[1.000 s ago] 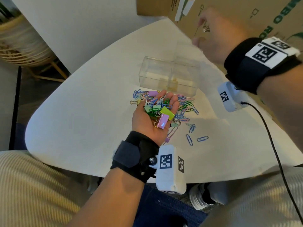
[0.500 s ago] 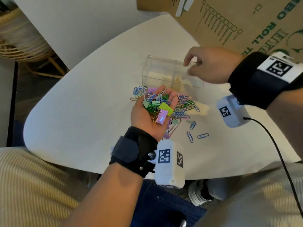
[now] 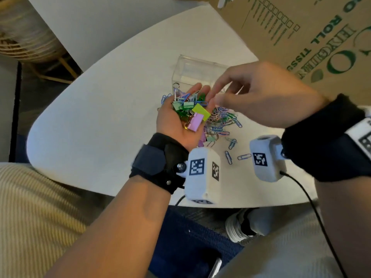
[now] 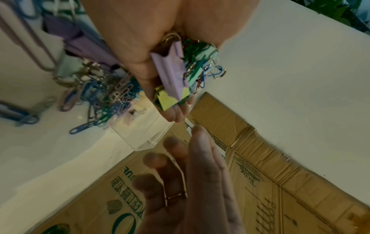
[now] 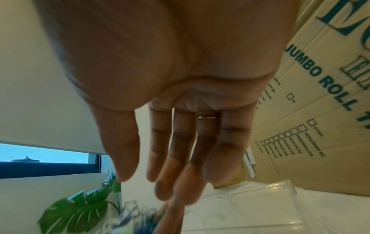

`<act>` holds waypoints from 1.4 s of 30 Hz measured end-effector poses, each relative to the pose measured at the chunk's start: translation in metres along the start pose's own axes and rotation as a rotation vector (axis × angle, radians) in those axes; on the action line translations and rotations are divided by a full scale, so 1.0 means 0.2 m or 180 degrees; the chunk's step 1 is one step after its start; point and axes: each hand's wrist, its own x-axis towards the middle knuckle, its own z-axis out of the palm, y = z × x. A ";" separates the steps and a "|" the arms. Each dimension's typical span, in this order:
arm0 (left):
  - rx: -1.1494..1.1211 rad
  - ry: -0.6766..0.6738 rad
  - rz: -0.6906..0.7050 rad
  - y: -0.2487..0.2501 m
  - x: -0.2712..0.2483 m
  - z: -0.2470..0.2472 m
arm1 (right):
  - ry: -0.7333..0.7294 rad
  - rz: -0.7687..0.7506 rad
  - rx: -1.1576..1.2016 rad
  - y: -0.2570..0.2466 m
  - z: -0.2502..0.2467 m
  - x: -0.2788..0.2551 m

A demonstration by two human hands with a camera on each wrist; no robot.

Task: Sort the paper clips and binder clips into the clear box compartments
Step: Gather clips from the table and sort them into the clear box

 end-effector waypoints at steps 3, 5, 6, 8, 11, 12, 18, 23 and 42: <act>0.0108 0.0039 0.0134 0.00 -0.02 0.07 | 0.0064 -0.0120 0.0114 0.00 0.05 0.00; 0.0192 0.0066 0.0163 -0.02 -0.05 0.13 | 0.0090 -0.0254 0.0087 0.00 0.05 0.00; 0.0297 0.0119 0.0167 -0.03 -0.06 0.15 | 0.0079 -0.0315 0.0066 -0.01 0.05 0.00; 0.0519 0.0369 0.0096 -0.05 -0.10 0.19 | -0.0046 -0.0413 -0.0041 -0.01 0.04 0.00; 0.0699 0.0491 0.0254 -0.08 -0.12 0.20 | -0.0261 -0.0581 -0.0226 -0.02 0.05 -0.02; 0.0739 0.0404 0.0345 -0.08 -0.13 0.21 | -0.0285 -0.0629 -0.0217 -0.01 0.05 -0.03; 0.0316 0.0231 0.0289 -0.10 -0.08 0.17 | 0.0073 -0.0809 0.0165 0.06 0.09 -0.03; 0.0003 0.0107 0.0232 -0.11 -0.03 0.16 | 0.0456 -0.0745 0.0653 0.09 0.09 -0.02; 0.0012 0.0105 0.0150 -0.04 0.02 -0.05 | 0.1063 0.0378 -0.0072 0.29 0.10 0.13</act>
